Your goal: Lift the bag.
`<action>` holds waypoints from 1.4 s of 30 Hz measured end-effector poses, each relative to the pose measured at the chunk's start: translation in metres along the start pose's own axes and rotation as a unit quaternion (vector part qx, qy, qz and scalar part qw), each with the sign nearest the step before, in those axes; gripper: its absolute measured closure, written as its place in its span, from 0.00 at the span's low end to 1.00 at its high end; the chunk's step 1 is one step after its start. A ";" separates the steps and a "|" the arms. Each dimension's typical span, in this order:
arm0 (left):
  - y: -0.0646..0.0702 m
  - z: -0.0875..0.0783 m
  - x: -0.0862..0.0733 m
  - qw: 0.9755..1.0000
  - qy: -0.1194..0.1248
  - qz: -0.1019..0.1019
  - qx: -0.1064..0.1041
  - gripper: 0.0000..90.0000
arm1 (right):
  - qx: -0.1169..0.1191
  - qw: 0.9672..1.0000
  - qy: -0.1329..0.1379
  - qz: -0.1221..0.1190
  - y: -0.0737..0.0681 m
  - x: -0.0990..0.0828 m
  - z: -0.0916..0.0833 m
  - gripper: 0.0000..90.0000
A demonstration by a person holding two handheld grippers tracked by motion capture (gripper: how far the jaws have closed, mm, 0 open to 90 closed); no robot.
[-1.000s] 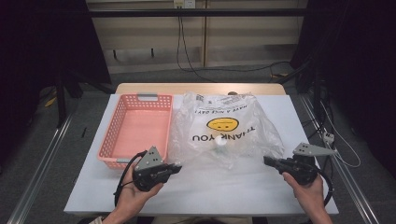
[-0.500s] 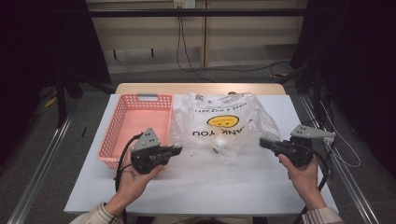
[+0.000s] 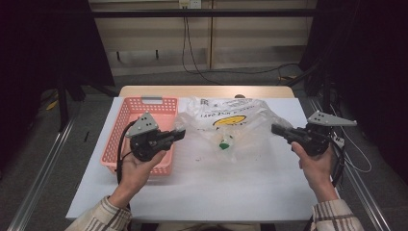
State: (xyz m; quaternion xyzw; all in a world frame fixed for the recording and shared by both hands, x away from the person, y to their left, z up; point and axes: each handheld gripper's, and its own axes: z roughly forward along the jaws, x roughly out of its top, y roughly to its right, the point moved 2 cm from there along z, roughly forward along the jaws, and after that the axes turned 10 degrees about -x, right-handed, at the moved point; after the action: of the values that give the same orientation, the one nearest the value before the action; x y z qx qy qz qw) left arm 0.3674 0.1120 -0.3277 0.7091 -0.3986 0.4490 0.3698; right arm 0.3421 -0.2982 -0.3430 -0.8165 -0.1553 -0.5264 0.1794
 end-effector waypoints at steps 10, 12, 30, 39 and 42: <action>-0.012 -0.014 0.034 0.999 0.043 -0.001 0.013 0.99 | 0.003 0.999 0.041 0.006 0.003 0.030 0.001 1.00; -0.013 -0.016 0.042 0.998 0.052 0.003 0.018 0.99 | 0.002 0.999 0.049 0.003 0.002 0.039 0.001 1.00; -0.035 -0.035 0.100 0.994 0.088 0.030 0.061 0.99 | -0.010 0.995 0.102 -0.015 0.001 0.118 -0.005 1.00; -0.039 -0.044 0.124 0.990 0.112 0.039 0.077 0.99 | -0.023 0.992 0.116 -0.037 -0.002 0.155 -0.011 1.00; -0.039 -0.045 0.135 0.991 0.118 0.025 0.065 0.99 | -0.026 0.991 0.120 -0.043 -0.003 0.167 -0.011 1.00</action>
State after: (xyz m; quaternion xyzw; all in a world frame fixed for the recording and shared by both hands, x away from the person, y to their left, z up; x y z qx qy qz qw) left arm 0.4250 0.1363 -0.1943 0.6639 -0.3396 0.5633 0.3558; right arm 0.3986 -0.2898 -0.1855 -0.7442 -0.1535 -0.6318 0.1530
